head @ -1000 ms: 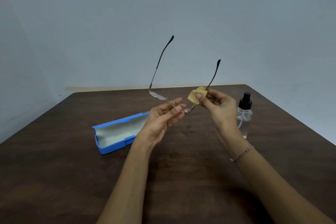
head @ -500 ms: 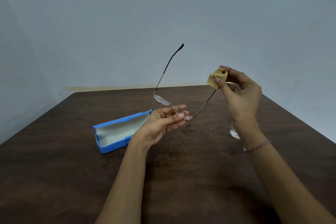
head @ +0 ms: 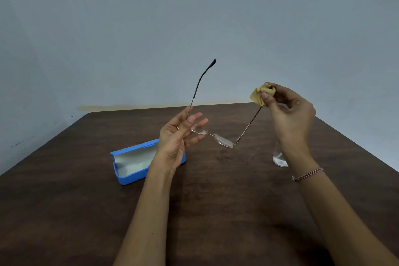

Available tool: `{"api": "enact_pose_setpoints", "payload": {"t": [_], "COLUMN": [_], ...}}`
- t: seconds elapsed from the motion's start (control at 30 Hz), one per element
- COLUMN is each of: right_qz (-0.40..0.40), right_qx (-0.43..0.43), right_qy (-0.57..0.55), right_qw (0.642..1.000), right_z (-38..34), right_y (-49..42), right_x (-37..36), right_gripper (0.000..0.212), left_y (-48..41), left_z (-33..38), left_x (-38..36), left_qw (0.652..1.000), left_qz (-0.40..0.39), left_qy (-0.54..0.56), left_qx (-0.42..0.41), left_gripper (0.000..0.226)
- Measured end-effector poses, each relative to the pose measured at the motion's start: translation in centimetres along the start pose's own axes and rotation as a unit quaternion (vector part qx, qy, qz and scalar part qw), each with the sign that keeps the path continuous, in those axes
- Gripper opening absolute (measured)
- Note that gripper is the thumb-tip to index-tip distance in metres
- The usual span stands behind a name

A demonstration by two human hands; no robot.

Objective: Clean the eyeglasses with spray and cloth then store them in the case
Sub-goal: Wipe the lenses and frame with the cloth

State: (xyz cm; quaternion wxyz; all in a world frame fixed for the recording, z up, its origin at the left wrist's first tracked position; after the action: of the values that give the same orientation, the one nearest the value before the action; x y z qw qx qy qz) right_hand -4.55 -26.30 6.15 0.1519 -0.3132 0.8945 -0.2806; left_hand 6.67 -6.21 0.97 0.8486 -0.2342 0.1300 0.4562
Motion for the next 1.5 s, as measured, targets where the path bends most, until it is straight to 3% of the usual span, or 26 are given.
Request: {"api": "enact_pose_setpoints", "payload": {"t": [0.33,0.7,0.97,1.1,1.23,1.33,1.5], "right_qz": [0.02,0.051,0.085,-0.027,-0.163,-0.196,-0.257], "right_qx": [-0.003,-0.013,0.052,-0.001,-0.083,-0.141,-0.199], "right_qy": [0.002,-0.071,-0.13,-0.15,-0.097,-0.09,-0.154], "right_qw": [1.0,0.996,0.986,0.988,0.978,0.966,0.933], "right_z": [-0.1,-0.3,-1.9,-0.5,1.0,1.5,1.6], "right_y": [-0.2,-0.2,0.5,1.4,2.5,1.9,1.8], "right_x": [0.3,0.7,0.9,-2.2,-6.7,-9.0,-11.4], "right_gripper": [0.023,0.032,0.028,0.03,0.031,0.024,0.022], "left_y": [0.0,0.1,-0.3,-0.5,-0.6,-0.6,-0.6], "left_z": [-0.3,-1.1,-1.9,-2.4,-2.9,-3.0,-2.8], "left_x": [-0.4,-0.5,-0.5,-0.9,-1.2,-1.0,-1.1], "left_qw": [1.0,0.999,1.0,1.0,1.0,0.999,0.999], "left_qz": [-0.021,-0.02,0.006,0.016,0.023,0.034,0.042], "left_qy": [0.012,-0.007,0.026,0.015,0.006,-0.006,-0.024], "left_qx": [0.004,0.034,-0.003,-0.019,-0.016,-0.009,-0.009], "left_gripper": [0.044,0.039,0.034,0.041,0.05,0.031,0.028]}}
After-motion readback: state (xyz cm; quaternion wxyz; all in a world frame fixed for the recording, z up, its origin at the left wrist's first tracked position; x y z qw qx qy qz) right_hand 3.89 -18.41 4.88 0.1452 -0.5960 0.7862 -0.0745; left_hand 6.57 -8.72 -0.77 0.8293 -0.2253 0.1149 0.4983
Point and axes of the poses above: each hand's wrist, its own y-axis away from the middle knuckle, its own x-axis out of the back of the hand, z = x × y, the point moved 4 cm from there along -y, towards the middle knuckle, and after that the axes turned 5 degrees about -z, right-handed, at the moved point
